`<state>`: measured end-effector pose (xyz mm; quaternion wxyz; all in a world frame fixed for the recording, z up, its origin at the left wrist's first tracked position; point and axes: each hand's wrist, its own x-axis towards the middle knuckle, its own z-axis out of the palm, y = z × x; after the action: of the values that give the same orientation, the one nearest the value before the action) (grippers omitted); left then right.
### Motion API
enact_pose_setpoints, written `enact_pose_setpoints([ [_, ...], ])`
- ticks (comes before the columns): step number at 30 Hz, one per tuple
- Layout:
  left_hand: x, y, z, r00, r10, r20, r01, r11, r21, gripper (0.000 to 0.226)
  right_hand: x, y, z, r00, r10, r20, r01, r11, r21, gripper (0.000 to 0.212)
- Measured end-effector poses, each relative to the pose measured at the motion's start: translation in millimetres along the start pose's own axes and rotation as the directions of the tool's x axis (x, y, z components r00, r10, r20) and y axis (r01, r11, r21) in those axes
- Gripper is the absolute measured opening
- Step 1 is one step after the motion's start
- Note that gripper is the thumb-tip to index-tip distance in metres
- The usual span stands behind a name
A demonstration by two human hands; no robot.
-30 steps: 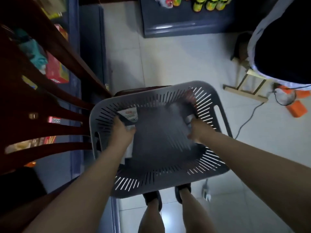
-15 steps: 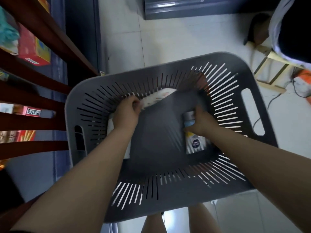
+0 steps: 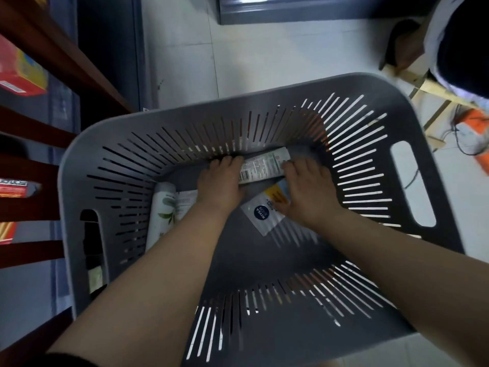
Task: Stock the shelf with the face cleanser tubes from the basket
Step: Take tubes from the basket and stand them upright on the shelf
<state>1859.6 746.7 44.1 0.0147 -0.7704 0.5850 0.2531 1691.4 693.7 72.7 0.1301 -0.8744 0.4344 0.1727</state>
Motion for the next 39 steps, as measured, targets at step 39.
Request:
enact_pose_setpoints([
  [39, -296, 113, -297, 0.736, -0.663, 0.135, -0.023, -0.224, -0.974, 0.025, -166, -85, -322, 0.984, -0.169, 0.053, -0.058, -0.028, 0.998, 0.01],
])
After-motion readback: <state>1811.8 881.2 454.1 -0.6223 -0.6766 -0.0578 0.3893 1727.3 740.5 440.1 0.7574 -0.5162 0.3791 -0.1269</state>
